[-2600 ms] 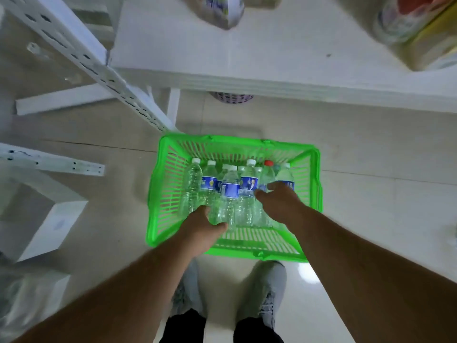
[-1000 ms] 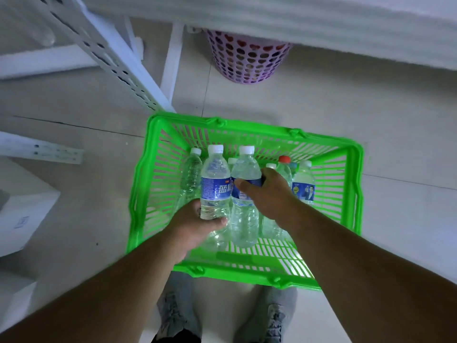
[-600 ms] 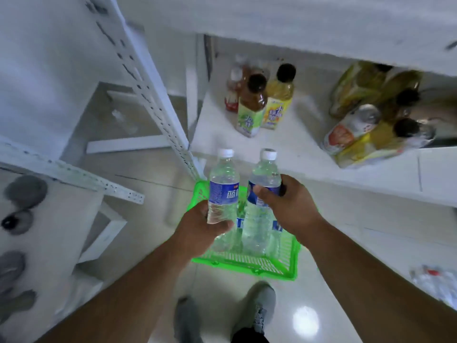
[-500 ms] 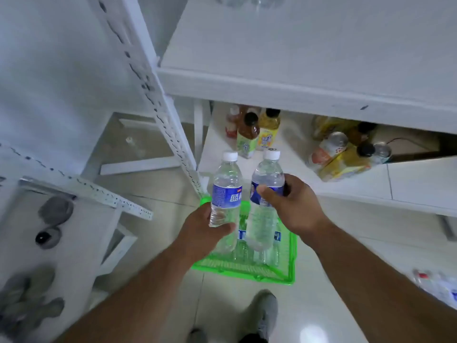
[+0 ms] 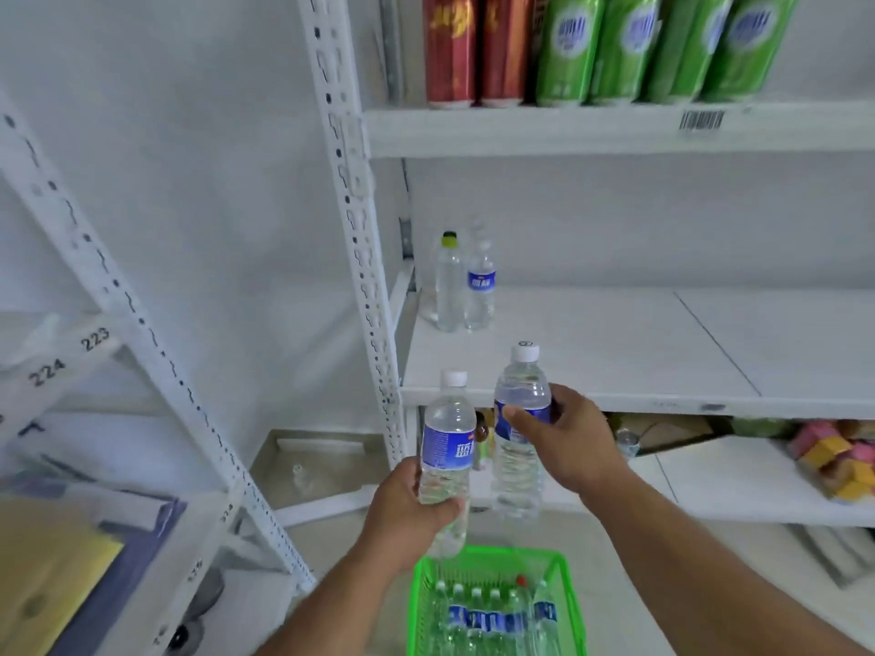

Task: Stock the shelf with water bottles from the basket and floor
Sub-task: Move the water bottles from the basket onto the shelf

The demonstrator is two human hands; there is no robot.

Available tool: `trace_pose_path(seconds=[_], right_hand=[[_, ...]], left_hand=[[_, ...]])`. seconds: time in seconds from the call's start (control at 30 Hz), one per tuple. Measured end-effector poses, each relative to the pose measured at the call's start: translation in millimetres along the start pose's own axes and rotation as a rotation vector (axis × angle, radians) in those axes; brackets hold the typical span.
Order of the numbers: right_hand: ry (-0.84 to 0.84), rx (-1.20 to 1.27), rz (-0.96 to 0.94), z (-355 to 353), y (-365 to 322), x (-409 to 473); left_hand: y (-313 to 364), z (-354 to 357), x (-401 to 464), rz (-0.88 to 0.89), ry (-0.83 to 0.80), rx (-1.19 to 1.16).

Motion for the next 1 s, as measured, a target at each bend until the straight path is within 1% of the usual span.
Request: trace_pose_path(seconds=[0.2,0.33,0.47,0.77,1.0], right_hand=[[0.007,0.013,-0.020,-23.7,-29.5,-12.1],[0.002,0.002,-0.034,-40.6,-31.2,-5.5],[-0.045,0.014,-0.049,-59.6,-26.0,9.2],[-0.103,-0.006,-0.082,-93.1,-16.1,52.0],[-0.118,-0.016,-0.062,-89.4,-7.5,99.6]], left_hand=[[30.2,-3.4,-20.5,0.028,0.061,-0.036],[51.3,5.7,-18.0,0.047,0.097,-0.037],[73.7,22.0,-10.9,0.066,0.118,-0.048],[99.2,56.6,16.7,0.060,0.165,-0.076],[98.5,59.3,64.6,0.024,0.171,-0.030]])
Point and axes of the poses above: each hand's wrist, its own x-axis towards the middle knuckle, its own z-axis out of the palm, y = z × x, the point moved 2 cm from there along x, towards the middle knuckle, and after that the axes turned 4 degrees about -y, right-handed, at the moved point
